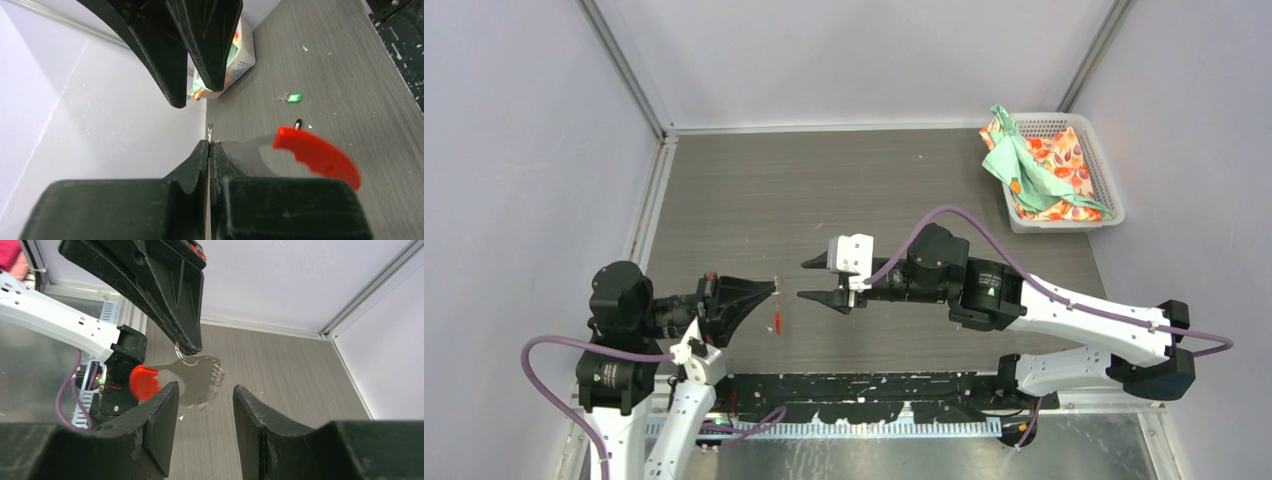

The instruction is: Put the keys on the keyring

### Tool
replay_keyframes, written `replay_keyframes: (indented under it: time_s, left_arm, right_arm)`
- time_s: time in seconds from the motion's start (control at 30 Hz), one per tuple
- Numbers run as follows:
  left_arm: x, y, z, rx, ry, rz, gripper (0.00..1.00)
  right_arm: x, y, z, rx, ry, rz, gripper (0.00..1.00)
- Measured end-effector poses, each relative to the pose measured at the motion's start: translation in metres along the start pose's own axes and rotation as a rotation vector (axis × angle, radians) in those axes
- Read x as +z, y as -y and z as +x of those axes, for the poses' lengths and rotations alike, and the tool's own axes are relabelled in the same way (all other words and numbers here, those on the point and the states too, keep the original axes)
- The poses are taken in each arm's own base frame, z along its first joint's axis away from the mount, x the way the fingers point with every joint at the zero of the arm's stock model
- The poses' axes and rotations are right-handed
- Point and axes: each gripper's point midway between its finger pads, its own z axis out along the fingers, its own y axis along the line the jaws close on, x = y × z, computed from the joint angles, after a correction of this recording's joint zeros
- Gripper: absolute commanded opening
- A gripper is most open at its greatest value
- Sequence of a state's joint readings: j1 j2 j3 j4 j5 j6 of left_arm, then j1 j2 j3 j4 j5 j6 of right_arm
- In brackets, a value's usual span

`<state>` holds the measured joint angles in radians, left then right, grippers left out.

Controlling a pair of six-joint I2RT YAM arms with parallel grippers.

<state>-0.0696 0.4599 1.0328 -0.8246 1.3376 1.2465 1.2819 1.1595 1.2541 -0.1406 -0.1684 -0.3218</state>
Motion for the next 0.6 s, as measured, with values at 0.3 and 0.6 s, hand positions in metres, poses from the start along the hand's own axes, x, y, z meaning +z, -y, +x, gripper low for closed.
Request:
replay_keyframes:
  time_s: [0.3, 0.6]
  left_arm:
    - [0.0, -0.001, -0.014, -0.129, 0.028, -0.002, 0.0]
    - [0.001, -0.01, -0.011, -0.251, 0.026, -0.022, 0.0]
  right_arm:
    - [0.003, 0.001, 0.004, -0.025, -0.007, 0.0, 0.45]
    - [0.015, -0.005, 0.014, -0.005, -0.031, -0.034, 0.52]
